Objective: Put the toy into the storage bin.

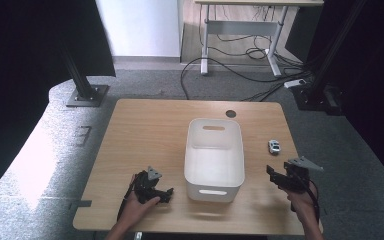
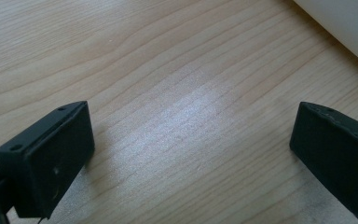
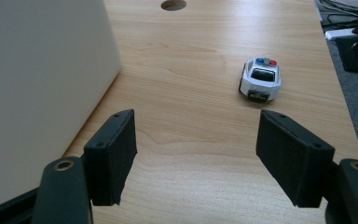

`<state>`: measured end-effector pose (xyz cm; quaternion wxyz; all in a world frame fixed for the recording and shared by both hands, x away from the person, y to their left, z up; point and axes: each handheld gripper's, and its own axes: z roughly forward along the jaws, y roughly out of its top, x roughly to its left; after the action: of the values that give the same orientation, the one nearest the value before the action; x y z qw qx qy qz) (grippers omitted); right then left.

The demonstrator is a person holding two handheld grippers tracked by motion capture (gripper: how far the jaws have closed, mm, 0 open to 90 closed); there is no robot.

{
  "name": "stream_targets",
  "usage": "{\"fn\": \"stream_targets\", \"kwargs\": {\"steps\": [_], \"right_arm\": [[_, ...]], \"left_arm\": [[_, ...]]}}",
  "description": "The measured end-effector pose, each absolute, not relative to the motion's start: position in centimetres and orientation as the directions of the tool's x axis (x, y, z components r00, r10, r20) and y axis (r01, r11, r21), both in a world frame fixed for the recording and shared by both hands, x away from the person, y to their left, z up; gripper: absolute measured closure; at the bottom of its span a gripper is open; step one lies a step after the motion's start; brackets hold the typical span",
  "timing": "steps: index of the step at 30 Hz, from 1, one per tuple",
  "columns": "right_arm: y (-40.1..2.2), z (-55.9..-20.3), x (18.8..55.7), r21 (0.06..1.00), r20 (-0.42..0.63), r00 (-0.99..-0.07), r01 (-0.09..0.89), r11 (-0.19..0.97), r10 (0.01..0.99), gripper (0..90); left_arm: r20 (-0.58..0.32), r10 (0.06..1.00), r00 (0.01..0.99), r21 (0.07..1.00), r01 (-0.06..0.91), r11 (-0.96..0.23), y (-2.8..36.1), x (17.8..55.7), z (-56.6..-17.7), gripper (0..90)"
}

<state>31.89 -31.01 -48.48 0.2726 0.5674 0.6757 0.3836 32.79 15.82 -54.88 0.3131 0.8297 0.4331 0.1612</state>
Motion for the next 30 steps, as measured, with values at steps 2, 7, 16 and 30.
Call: {"fn": "stream_targets", "kwargs": {"steps": [2, 7, 16, 30], "right_arm": [[-31.1, -48.7, 32.0, 0.825, 0.065, -0.201, 0.562, 0.061, 0.978, 28.4], [-31.3, -48.7, 32.2, 0.823, 0.065, -0.185, 0.565, 0.053, 0.981, 28.0], [-31.6, -48.5, 33.4, 0.823, 0.050, -0.155, 0.565, 0.047, 0.987, 27.9], [-30.8, -48.6, 36.4, 0.801, 0.044, -0.119, 0.597, 0.036, 0.992, 27.0]], "left_arm": [[-0.003, 0.820, 0.573, 0.659, 0.618, -0.429, 15.8, 32.8, -54.9, 0.0], [-0.003, 0.819, 0.573, 0.659, 0.618, -0.429, 15.8, 32.8, -54.9, 0.0], [-0.003, 0.820, 0.573, 0.659, 0.618, -0.429, 15.8, 32.8, -54.9, 0.0], [-0.002, 0.818, 0.575, 0.658, 0.617, -0.432, 15.8, 32.8, -54.9, 0.0]]}}
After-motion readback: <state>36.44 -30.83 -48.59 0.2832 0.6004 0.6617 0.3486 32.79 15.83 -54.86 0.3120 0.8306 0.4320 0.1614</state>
